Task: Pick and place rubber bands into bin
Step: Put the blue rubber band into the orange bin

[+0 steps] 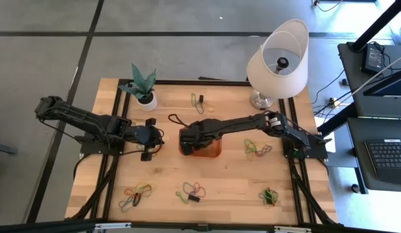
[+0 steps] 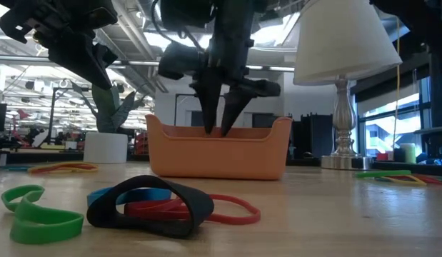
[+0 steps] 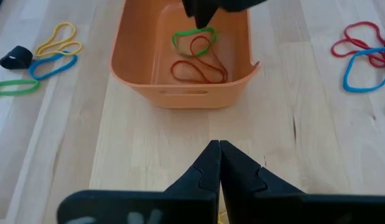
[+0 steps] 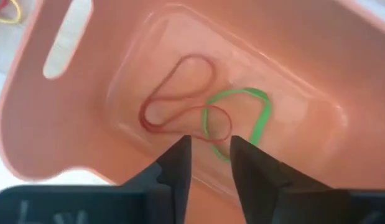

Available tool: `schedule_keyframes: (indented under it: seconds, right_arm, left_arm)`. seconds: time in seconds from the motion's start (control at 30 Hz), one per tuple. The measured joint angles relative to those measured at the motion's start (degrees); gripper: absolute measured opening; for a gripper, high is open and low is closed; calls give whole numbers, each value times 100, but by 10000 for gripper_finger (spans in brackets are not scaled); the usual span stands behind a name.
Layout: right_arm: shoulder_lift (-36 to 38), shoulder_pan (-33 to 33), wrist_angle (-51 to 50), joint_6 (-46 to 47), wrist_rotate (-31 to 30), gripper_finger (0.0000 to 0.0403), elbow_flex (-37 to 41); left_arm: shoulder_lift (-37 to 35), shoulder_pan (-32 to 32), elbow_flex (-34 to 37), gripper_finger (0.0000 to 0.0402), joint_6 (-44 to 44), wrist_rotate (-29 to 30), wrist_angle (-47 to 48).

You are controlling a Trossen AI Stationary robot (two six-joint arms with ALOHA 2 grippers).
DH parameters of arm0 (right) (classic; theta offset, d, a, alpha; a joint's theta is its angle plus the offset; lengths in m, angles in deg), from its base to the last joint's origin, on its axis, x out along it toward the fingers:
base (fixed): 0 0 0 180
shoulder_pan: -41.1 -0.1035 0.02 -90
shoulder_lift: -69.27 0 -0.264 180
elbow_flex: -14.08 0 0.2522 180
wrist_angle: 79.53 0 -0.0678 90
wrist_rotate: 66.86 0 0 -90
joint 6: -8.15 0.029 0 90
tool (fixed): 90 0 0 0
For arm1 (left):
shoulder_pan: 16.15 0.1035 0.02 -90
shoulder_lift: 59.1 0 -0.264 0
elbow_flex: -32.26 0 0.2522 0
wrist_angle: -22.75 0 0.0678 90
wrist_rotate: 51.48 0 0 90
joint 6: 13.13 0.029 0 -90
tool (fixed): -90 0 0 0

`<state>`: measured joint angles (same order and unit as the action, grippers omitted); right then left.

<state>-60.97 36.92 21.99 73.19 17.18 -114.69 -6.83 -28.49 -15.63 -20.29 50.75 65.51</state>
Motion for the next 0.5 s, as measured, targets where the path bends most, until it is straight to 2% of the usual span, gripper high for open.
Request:
schedule_keyframes:
  seconds: [0.1,0.23,0.5]
  right_arm:
    - [4,-24,-305,-236,-289,136,-208]
    - [47,-114,-751,-692,-612,138,-284]
    - [1020,-516,-959,-1066,-1088,91,397]
  left_arm:
    - [0,0,2,5,-4,6,-13]
    - [0,0,2,4,-5,7,-84]
    - [118,-441,-221,3,-158,210,-92]
